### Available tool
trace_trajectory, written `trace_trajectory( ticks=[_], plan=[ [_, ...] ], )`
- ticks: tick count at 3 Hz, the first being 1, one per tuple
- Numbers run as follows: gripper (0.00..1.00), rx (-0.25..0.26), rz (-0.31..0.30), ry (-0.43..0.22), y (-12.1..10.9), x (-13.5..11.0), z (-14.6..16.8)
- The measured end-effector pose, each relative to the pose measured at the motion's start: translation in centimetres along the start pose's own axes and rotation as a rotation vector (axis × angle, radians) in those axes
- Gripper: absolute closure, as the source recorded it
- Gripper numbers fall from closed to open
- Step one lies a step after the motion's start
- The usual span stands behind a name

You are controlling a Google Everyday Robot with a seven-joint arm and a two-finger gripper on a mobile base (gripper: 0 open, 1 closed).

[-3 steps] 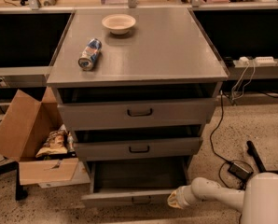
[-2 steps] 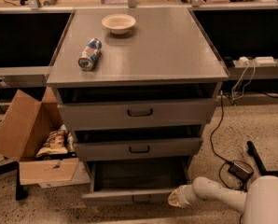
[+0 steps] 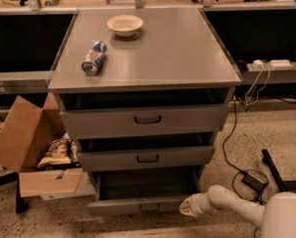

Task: Close bottom drawer

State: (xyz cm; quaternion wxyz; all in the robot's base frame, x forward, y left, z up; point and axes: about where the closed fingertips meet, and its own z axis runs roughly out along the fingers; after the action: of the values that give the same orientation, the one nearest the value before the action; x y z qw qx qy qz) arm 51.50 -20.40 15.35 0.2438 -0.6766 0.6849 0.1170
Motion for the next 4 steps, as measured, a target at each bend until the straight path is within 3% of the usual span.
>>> trace_trajectory(
  ticks=[1,4],
  plan=[
    [0.84,0.003,0.008,-0.02,-0.92,0.3,0.15],
    [0.15,0.003,0.008,-0.02,-0.83,0.32,0.13]
  ],
)
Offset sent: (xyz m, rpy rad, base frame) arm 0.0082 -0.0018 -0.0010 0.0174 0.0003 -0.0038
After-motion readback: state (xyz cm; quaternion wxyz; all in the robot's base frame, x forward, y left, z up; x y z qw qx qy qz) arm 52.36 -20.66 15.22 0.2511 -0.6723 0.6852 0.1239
